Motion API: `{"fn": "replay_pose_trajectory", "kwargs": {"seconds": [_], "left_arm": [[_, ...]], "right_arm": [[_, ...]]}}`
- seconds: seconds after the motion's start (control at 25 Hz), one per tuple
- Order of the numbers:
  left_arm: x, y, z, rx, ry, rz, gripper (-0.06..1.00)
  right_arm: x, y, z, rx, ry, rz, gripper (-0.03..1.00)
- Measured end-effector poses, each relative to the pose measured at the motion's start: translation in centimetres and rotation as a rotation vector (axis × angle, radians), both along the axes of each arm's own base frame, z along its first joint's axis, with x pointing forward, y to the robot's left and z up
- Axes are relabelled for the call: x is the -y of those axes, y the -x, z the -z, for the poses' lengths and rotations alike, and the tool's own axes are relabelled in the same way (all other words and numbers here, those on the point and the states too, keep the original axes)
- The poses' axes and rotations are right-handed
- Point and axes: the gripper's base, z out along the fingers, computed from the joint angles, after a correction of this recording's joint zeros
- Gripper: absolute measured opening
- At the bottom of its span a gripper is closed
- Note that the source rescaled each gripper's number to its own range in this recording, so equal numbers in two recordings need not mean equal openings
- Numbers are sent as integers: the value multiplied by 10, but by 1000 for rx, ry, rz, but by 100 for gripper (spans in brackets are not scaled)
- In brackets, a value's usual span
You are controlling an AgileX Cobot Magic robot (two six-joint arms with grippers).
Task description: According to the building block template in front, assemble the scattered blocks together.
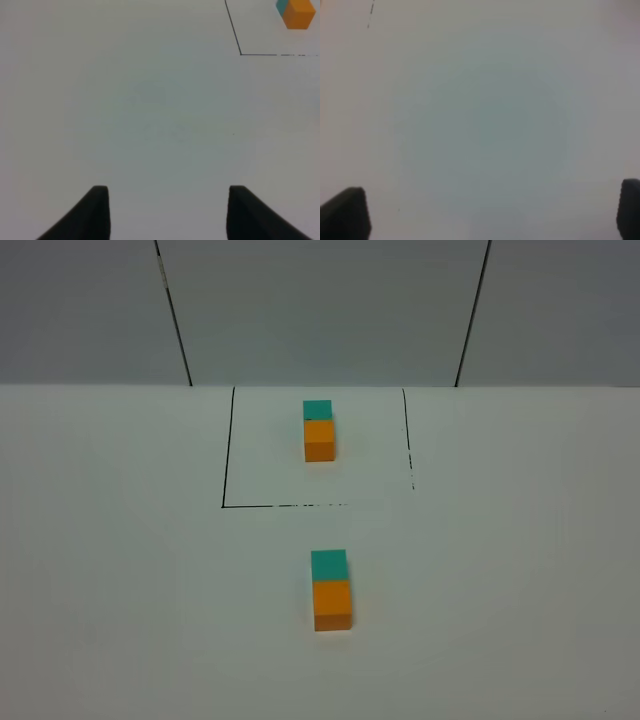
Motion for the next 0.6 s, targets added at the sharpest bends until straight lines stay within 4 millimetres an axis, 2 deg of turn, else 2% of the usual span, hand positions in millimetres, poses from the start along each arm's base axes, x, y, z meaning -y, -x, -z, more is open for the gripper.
{"fn": "replay_pose_trajectory", "kwargs": {"seconds": [0.24,0.4,0.6], "left_arm": [[0,0,0,0,0,0,14],[0,0,0,0,0,0,14],[0,0,0,0,0,0,14]], "right_arm": [[-1,3,0,16,0,-51,90],[-2,13,0,79,6,-59,83],[-3,18,0,114,9,-60,80]]}}
